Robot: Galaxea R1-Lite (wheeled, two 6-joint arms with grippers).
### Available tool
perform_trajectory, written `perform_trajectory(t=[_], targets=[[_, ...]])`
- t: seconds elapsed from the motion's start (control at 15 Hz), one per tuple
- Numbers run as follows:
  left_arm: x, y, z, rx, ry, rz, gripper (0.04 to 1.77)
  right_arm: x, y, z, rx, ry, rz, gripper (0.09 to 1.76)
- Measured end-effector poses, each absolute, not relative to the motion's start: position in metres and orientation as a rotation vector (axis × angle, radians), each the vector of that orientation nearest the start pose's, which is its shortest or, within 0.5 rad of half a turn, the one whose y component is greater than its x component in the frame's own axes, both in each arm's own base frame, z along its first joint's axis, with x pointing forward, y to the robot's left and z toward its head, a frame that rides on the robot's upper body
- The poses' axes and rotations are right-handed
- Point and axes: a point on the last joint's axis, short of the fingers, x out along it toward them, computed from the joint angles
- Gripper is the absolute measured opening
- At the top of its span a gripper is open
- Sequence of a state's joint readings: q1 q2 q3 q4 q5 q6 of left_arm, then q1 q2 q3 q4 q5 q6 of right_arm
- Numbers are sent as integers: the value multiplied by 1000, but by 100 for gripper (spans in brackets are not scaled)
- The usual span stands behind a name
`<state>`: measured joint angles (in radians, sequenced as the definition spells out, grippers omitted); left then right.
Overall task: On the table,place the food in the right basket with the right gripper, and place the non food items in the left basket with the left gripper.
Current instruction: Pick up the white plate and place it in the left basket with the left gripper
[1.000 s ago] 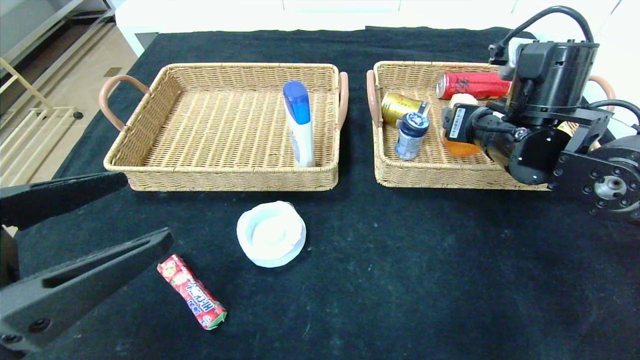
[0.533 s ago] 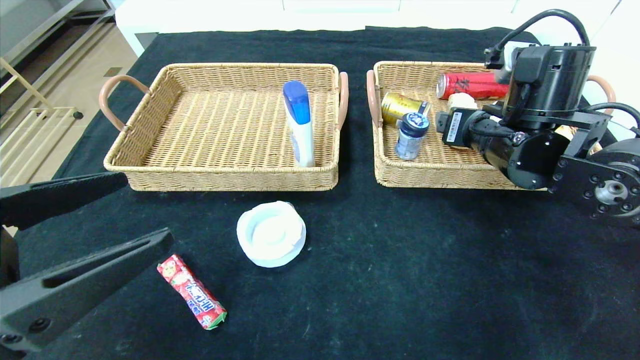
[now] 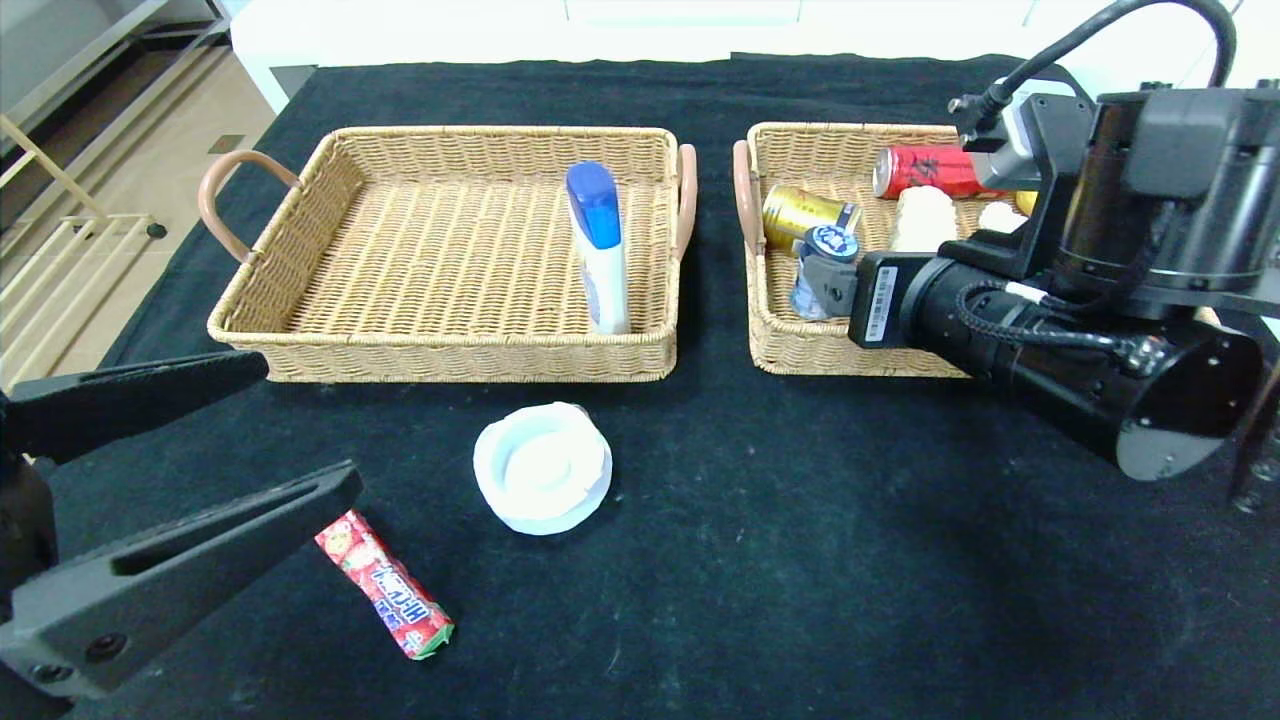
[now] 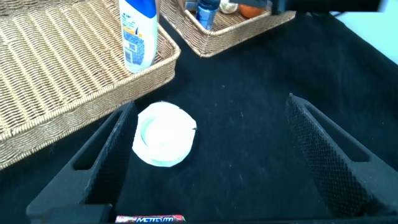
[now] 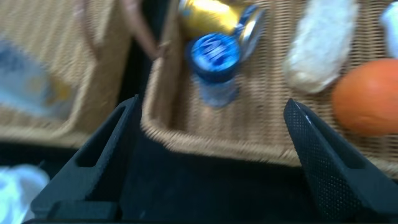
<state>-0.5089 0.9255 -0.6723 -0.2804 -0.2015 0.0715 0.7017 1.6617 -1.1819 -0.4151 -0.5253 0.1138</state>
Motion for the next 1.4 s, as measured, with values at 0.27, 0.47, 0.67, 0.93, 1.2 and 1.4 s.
perform_trajectory(t=[0.27,0.47,0.67,0.93,1.2,1.4], targets=[[94,-58,271,67,-50,-708,172,212,194,265,-13,92,408,168],[94,-58,271,68,-48,-707,172,196,187,254,-107,98,564,169],[94,-58,270,72,-44,-702,172,183,187,239,-195,117,701,170],[96,-59,265,82,9,-704,172,165,187,221,-270,147,816,170],[99,-60,263,84,23,-707,172,149,172,209,-258,131,886,170],[100,-61,262,84,30,-709,172,147,155,202,-231,71,882,170]])
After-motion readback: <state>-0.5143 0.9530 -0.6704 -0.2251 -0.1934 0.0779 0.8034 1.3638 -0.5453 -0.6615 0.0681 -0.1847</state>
